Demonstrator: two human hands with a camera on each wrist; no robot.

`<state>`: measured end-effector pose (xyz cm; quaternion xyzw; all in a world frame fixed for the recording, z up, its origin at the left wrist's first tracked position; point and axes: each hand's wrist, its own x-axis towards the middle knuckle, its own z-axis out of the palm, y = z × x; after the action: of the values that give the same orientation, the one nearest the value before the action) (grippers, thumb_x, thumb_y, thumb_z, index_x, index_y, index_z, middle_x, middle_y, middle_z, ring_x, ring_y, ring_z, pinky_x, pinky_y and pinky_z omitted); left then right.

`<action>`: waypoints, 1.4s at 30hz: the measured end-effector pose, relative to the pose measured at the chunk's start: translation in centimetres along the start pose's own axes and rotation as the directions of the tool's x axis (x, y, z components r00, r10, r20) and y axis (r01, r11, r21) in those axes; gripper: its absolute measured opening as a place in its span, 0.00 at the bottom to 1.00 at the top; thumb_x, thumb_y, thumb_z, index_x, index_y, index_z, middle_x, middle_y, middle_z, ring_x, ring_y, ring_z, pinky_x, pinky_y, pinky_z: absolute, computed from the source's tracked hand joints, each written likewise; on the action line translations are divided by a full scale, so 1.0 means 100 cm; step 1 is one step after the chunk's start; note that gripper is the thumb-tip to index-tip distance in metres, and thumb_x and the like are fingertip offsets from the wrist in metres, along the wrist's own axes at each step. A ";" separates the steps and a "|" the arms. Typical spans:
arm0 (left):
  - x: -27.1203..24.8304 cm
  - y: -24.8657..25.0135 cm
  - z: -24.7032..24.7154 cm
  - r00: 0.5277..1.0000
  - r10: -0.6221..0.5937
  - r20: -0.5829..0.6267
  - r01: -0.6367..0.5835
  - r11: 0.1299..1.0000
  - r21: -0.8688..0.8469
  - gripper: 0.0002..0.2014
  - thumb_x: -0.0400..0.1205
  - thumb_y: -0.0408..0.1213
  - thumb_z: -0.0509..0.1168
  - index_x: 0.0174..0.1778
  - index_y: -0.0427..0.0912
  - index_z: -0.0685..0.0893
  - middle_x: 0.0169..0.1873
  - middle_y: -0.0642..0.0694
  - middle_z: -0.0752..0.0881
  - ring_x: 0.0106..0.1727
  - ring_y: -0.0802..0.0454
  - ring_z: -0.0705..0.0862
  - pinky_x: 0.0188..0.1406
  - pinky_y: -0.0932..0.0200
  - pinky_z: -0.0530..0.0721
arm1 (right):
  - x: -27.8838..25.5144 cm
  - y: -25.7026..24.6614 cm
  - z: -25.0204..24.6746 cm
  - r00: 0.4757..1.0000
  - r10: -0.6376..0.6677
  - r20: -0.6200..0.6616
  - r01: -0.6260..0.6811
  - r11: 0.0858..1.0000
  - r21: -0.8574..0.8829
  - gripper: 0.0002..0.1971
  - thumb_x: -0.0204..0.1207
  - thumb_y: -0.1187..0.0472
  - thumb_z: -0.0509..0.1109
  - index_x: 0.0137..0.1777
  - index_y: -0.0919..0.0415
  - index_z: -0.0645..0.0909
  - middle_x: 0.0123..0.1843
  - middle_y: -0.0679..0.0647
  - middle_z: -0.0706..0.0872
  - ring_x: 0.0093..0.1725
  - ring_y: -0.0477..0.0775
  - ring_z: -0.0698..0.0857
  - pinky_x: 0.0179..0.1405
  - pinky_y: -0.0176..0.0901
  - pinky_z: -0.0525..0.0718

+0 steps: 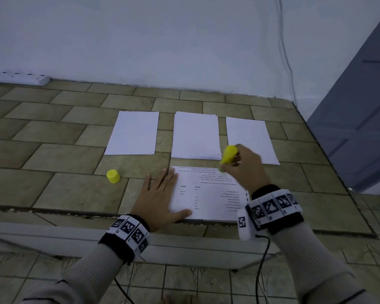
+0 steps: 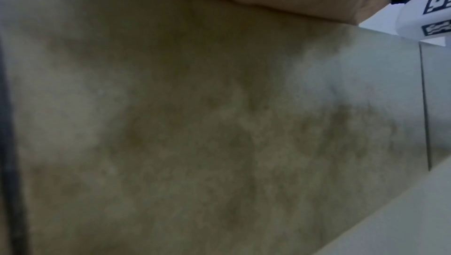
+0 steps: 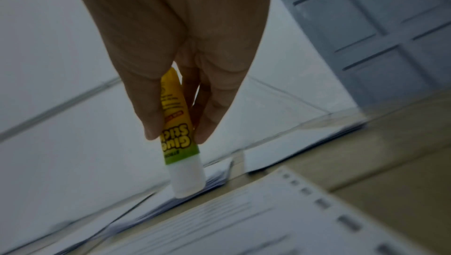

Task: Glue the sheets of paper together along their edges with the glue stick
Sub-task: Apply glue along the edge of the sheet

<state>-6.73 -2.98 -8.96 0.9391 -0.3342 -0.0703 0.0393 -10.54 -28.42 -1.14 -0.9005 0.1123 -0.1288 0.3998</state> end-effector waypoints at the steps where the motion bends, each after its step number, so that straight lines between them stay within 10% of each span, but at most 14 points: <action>1: 0.000 0.000 0.000 1.000 -0.003 0.002 0.003 1.000 -0.001 0.60 0.65 0.84 0.31 0.86 0.44 0.41 0.85 0.51 0.36 0.85 0.55 0.34 0.83 0.38 0.36 | -0.004 -0.009 0.010 0.998 -0.040 0.053 0.039 0.999 0.031 0.10 0.65 0.66 0.78 0.42 0.63 0.80 0.42 0.58 0.86 0.44 0.58 0.86 0.49 0.57 0.85; 13: 0.002 0.000 0.001 0.996 0.028 -0.087 -0.034 0.997 -0.069 0.55 0.70 0.82 0.45 0.87 0.49 0.45 0.86 0.52 0.48 0.86 0.53 0.42 0.83 0.36 0.40 | -0.017 -0.058 0.074 0.914 -0.255 0.314 0.274 0.962 -0.016 0.10 0.69 0.67 0.76 0.48 0.67 0.80 0.48 0.60 0.83 0.48 0.58 0.82 0.49 0.57 0.82; 18: 0.002 0.000 -0.001 1.000 -0.006 -0.020 0.005 1.000 -0.012 0.62 0.64 0.85 0.33 0.87 0.43 0.44 0.86 0.51 0.42 0.85 0.55 0.37 0.83 0.38 0.38 | -0.015 -0.048 0.061 0.925 -0.204 0.320 0.240 0.968 -0.077 0.07 0.71 0.66 0.74 0.45 0.63 0.78 0.46 0.59 0.82 0.46 0.57 0.82 0.49 0.57 0.83; 35: 0.000 0.003 -0.002 1.000 -0.012 -0.016 0.012 1.000 0.002 0.65 0.59 0.85 0.24 0.87 0.44 0.46 0.86 0.51 0.41 0.85 0.54 0.38 0.83 0.38 0.39 | -0.029 0.031 -0.026 0.996 -0.085 0.020 0.087 0.985 -0.147 0.07 0.71 0.66 0.73 0.37 0.65 0.78 0.35 0.59 0.84 0.36 0.59 0.84 0.39 0.60 0.85; 42: 0.001 0.001 0.001 1.000 0.001 -0.018 -0.001 1.000 0.021 0.64 0.61 0.87 0.31 0.87 0.43 0.47 0.86 0.50 0.42 0.86 0.53 0.39 0.83 0.36 0.41 | -0.053 -0.036 0.028 0.928 -0.238 0.288 0.216 0.971 0.104 0.06 0.69 0.67 0.75 0.40 0.63 0.80 0.45 0.57 0.84 0.44 0.54 0.84 0.45 0.50 0.86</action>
<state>-6.73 -3.14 -9.08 0.9399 -0.3349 -0.0582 0.0326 -14.31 -22.48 -0.98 -0.9019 -0.0588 -0.0407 0.4260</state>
